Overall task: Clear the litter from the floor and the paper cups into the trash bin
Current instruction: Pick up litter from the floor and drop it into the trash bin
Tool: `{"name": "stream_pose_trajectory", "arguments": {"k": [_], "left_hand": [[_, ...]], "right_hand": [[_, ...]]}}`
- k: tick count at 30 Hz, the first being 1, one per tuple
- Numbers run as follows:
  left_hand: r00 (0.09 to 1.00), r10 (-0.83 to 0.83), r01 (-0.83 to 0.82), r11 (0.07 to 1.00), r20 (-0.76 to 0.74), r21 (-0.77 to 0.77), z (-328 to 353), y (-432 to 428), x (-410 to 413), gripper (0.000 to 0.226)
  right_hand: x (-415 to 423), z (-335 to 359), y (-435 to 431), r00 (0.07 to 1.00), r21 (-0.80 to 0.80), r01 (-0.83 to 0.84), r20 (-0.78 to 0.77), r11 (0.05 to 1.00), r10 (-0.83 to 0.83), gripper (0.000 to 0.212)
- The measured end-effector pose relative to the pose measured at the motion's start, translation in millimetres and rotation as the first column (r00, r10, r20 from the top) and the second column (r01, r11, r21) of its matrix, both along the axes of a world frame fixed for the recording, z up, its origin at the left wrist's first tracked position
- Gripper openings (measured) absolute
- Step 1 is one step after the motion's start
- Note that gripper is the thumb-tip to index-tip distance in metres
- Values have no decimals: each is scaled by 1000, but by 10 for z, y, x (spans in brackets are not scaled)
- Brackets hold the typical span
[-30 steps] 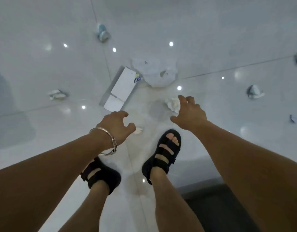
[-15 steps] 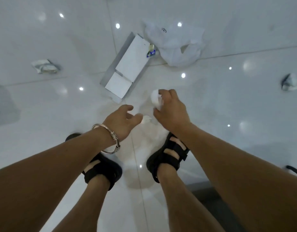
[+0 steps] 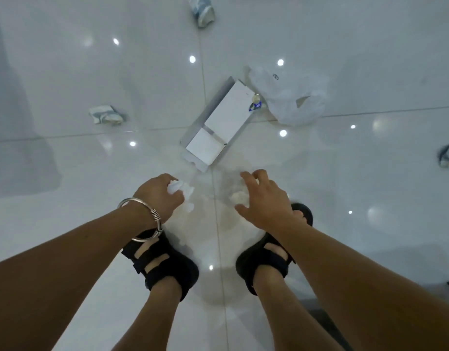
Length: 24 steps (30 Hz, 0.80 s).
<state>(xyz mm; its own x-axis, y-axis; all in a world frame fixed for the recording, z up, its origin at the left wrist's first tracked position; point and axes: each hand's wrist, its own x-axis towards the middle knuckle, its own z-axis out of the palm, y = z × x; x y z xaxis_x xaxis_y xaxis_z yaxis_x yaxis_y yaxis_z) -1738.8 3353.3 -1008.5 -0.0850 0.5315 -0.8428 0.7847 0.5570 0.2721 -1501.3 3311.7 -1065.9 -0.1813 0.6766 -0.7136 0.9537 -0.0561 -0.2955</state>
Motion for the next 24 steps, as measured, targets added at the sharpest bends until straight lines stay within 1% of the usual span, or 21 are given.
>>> {"name": "stream_pose_trajectory", "arguments": {"k": [2, 5, 7, 10, 14, 16, 19, 21, 24], "left_hand": [[1000, -1, 1, 1000, -25, -6, -210, -156, -138, 28], [999, -30, 30, 1000, -39, -2, -446, -397, -313, 29], [998, -49, 48, 999, -28, -7, -494, -500, -413, 32], [999, -50, 50, 999, -4, 12, -364, -508, -496, 33], [998, -62, 59, 995, 24, 85, 140, -289, -625, 27], [998, -57, 54, 992, 28, 116, 537, -136, -736, 27], [997, -81, 83, 981, -20, 174, 1281, 66, -972, 31], [997, -54, 65, 975, -56, 214, 1823, 150, -1164, 32], [993, 43, -11, 961, -111, 276, 2600, 133, -1471, 29]], "right_hand": [[-11, -281, -144, 998, -34, 8, 64, 999, -5, 69], [-169, -553, -300, 997, -22, 40, 67, 999, -38, 52], [-322, -601, -312, 997, -28, 60, 53, 998, -58, 38], [-506, -450, -201, 997, -54, 30, 66, 998, -26, 29], [-787, 181, 166, 997, 19, -76, 17, 997, 76, 31], [-952, 630, 449, 988, 76, -155, -5, 985, 156, 31], [-1216, 1433, 868, 971, 180, -228, -28, 957, 237, 32], [-1412, 2001, 1075, 950, 226, -294, -39, 929, 310, 32], [-1729, 2799, 1234, 892, 272, -427, -32, 862, 452, 34]]}}
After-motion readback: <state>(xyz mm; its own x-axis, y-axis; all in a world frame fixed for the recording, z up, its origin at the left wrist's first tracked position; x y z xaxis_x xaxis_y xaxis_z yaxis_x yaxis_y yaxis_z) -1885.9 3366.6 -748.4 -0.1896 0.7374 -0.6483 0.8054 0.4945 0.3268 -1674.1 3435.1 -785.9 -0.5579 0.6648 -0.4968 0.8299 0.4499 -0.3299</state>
